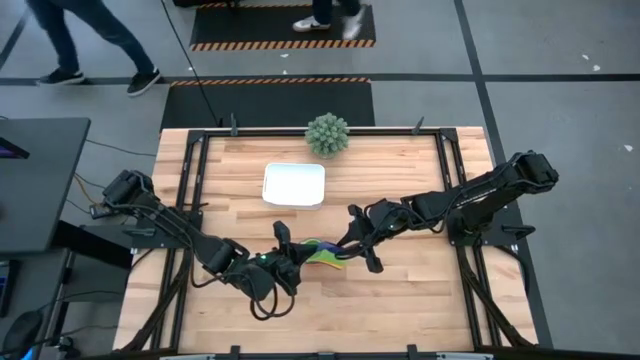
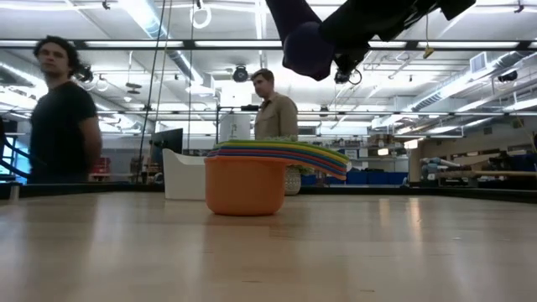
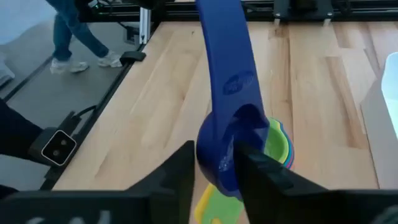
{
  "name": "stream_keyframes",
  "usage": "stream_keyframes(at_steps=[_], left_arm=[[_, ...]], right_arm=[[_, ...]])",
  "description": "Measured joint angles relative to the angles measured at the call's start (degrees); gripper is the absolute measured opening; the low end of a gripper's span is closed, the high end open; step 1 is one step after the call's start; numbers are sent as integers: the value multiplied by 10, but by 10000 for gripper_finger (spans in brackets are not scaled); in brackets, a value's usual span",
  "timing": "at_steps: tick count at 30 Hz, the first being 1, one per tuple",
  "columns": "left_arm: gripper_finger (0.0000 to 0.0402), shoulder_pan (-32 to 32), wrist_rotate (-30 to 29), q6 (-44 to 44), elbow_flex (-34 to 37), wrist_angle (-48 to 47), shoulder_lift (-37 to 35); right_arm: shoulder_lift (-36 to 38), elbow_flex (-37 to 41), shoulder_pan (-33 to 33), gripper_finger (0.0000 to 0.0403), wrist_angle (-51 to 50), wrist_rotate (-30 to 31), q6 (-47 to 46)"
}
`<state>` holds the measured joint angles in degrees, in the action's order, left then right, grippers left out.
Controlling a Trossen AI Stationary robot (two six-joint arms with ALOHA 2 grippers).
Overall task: Nest measuring cups in basket
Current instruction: Stack the blue measuring cup on top of the green measuring cup
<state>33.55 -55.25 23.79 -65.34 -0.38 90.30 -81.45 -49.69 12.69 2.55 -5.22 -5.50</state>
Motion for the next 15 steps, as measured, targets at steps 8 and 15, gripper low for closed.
stream_keyframes(at_steps=[8, 15], left_arm=[[9, -4, 2, 0, 0, 8, 0], [9, -4, 18, 2, 0, 9, 0]], right_arm=[[0, 0, 0, 43, 1, -10, 9], [0, 0, 0, 13, -1, -22, 36]])
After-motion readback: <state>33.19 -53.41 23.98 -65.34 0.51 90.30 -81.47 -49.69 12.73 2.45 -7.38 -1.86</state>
